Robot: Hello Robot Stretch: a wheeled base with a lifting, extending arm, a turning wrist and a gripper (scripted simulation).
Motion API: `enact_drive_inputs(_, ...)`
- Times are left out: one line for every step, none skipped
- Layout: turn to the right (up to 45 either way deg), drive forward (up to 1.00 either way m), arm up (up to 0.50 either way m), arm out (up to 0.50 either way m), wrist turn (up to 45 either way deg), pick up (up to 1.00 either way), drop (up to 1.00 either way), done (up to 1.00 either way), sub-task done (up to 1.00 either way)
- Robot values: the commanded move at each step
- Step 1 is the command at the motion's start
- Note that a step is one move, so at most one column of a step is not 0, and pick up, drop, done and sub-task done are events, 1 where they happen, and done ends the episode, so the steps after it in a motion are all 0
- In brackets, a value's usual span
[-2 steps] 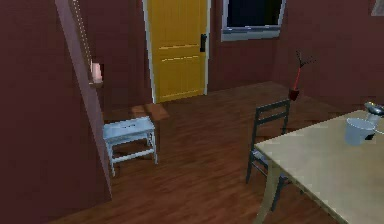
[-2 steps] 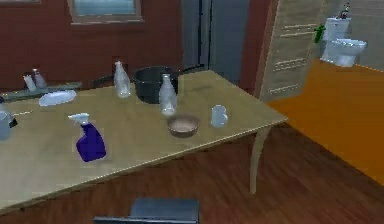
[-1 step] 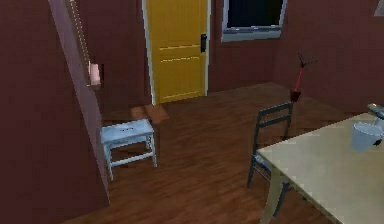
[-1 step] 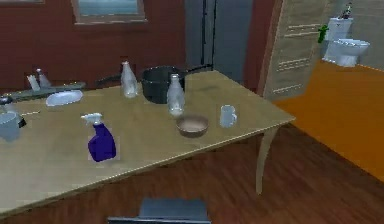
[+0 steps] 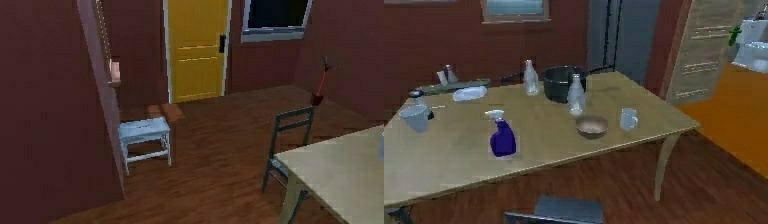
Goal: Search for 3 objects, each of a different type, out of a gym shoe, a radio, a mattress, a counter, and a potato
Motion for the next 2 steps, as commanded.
enact_drive_inputs(0.0, 1.0, 0.0, 0.0, 0.0, 0.0, 0.0, 0.0, 0.0)
enact_drive_inputs(-27.0, 0.0, 0.0, 0.0, 0.0, 0.0, 0.0, 0.0, 0.0)
